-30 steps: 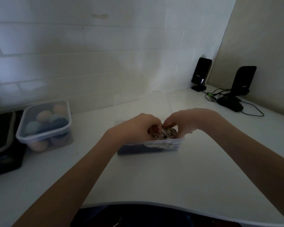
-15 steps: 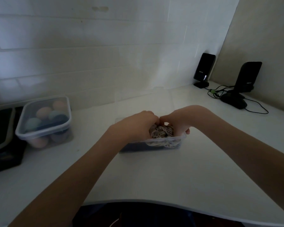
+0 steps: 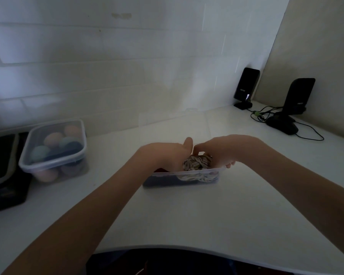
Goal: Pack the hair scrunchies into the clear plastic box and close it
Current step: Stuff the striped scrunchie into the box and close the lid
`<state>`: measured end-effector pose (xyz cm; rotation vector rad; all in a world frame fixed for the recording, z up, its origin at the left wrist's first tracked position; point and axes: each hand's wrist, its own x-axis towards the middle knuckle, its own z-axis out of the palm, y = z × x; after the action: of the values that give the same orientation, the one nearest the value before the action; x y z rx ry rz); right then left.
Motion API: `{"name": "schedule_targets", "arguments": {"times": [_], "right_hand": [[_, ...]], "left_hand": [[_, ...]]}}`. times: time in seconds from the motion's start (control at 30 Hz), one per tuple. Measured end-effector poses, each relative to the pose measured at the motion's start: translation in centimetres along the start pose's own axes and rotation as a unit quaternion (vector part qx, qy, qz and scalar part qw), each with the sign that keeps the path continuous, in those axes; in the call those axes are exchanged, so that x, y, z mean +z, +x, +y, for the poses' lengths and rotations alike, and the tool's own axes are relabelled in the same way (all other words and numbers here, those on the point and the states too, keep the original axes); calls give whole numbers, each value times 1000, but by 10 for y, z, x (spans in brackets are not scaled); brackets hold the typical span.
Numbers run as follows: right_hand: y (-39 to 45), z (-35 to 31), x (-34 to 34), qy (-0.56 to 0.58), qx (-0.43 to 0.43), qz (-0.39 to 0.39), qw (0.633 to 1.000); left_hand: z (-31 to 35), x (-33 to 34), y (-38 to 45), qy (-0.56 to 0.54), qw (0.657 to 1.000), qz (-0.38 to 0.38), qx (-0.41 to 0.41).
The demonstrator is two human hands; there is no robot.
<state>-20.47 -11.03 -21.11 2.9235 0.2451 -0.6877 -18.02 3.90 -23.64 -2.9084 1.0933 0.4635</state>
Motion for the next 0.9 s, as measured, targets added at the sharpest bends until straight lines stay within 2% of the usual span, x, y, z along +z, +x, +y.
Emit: {"name": "schedule_targets", "arguments": {"times": [0.07,0.23,0.33,0.53,0.67,0.73,0.83,0.9], "right_hand": [[0,0,1,-4,5,5,1000],[5,0,-3,90,13,-60,994],[6,0,-3,95,11,-57,994],[-1,7,-1,124,-6,-36,992],[-11,16,-8,133,-34,-42,990],[-20,19,-16,152,-51,-7,987],[-31,17,-26,152,-62,142,976],[-35,9,-26,177,-69,144,971]], "left_hand": [[1,0,-1,6,1000,4,2],[4,-2,-1,21,1000,10,8],[1,2,1,14,1000,9,7],[-12,8,-7,-92,994,58,23],[-16,1,-17,-113,989,76,51],[-21,-3,-24,-135,982,114,66],[-25,-6,-34,-154,966,187,89],[-23,-5,-38,-148,966,193,85]]}}
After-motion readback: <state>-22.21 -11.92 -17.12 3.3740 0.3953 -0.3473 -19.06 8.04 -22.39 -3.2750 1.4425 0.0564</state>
